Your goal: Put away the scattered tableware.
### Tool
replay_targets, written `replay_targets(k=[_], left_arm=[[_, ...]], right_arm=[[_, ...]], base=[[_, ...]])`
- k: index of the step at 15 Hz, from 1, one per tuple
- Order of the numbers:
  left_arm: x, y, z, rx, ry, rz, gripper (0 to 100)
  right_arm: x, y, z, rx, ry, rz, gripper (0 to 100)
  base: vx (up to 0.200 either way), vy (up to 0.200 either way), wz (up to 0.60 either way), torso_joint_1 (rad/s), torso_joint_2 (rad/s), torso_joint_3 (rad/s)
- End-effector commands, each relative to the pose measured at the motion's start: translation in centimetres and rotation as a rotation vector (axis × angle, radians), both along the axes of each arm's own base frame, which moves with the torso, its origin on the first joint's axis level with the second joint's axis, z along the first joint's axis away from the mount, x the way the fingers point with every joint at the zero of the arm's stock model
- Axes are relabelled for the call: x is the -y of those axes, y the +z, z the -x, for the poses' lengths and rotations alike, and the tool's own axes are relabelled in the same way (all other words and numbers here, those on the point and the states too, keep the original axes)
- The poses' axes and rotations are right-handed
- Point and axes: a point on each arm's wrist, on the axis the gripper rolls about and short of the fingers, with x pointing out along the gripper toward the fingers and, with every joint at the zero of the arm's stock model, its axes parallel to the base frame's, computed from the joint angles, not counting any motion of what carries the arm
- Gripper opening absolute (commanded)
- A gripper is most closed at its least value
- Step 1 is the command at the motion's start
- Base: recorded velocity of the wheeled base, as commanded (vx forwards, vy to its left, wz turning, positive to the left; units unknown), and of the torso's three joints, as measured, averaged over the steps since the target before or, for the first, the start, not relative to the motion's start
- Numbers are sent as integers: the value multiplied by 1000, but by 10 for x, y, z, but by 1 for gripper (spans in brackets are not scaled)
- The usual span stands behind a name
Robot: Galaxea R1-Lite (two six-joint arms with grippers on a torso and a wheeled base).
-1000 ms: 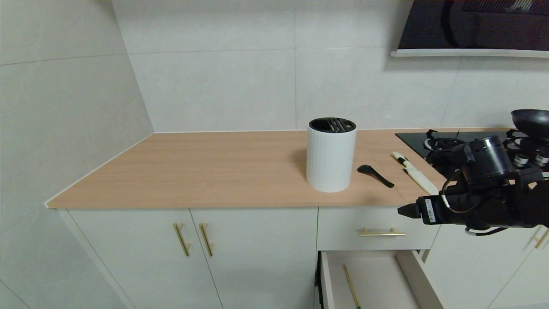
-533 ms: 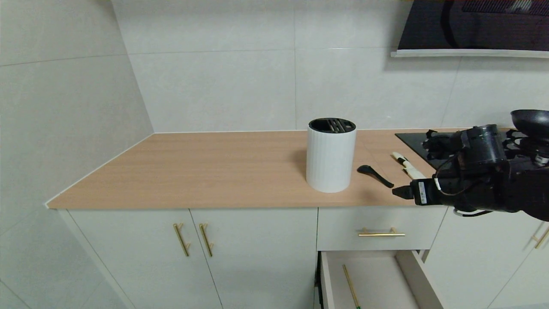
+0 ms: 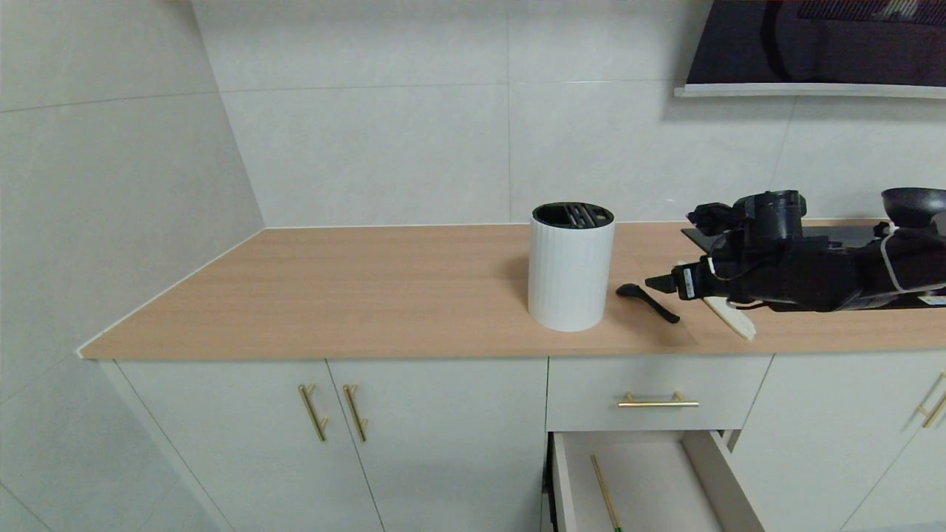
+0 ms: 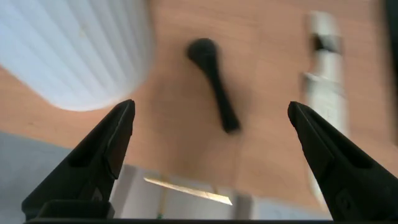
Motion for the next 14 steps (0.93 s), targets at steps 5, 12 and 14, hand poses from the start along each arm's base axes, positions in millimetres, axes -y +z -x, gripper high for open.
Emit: replay_targets(k=[5,12,14], left_arm=[[0,0,0,0,1,0,100],[0,0,0,-2,1,0,100],[0,0,0,0,1,0,100]], right_arm=[[29,-38,-19,-65,158,-51,100],[41,-83,-51,-41,180,-80,100],[38,-88,-54,-25,185,-79,100]], base=[[0,0,0,0,0,0],[0,0,0,0,0,0],[0,0,0,0,0,0]])
